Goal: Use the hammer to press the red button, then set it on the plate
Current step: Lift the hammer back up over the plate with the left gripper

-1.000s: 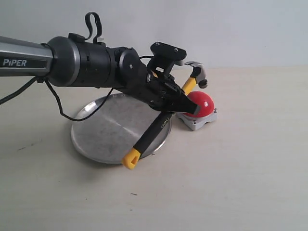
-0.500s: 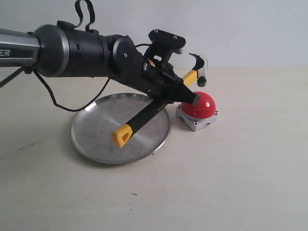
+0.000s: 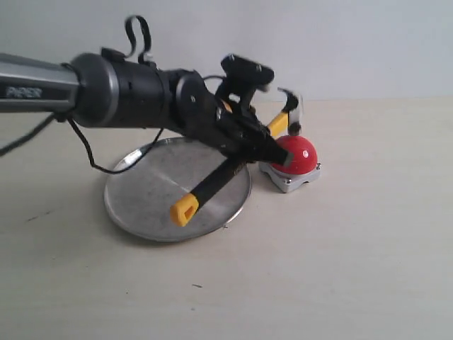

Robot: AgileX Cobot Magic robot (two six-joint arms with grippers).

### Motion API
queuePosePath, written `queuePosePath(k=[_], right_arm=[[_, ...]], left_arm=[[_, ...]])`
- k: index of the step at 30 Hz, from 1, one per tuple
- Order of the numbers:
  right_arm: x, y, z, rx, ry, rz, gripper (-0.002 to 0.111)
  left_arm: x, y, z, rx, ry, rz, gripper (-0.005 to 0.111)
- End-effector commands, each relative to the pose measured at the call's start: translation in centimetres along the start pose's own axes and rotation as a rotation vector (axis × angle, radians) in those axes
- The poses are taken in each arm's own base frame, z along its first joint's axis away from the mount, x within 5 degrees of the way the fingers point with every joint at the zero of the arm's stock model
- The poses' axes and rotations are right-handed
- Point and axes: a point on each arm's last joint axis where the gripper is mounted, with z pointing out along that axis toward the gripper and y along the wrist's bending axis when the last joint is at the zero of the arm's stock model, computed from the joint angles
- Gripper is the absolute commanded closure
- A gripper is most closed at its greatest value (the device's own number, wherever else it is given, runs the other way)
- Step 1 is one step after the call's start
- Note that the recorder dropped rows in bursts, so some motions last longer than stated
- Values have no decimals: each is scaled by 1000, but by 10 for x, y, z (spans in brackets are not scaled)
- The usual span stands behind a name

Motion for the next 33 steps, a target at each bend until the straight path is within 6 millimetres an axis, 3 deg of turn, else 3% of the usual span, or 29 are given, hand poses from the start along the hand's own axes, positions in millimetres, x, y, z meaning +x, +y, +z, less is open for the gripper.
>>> queuePosePath(k=[1, 7, 12, 16, 22, 27, 33], right_arm=[[1, 0, -1, 1, 0, -2, 87], [1, 0, -1, 0, 0, 20, 87], [1, 0, -1, 0, 0, 18, 87], [1, 0, -1, 0, 0, 18, 87], [1, 0, -1, 0, 0, 18, 87], [1, 0, -1, 0, 0, 18, 87], [1, 0, -1, 0, 0, 18, 87]], left_arm=[[-6, -7, -3, 0, -28, 27, 107], [-49, 15, -66, -48, -193, -20, 107], [-61, 35, -100, -71, -229, -76, 107], [-50, 50, -100, -82, -207, -156, 107], [-15, 69, -91, -156, -227, -272, 107], [4, 72, -89, -196, -243, -313, 107], [24, 77, -86, -254, -328, -484, 107]])
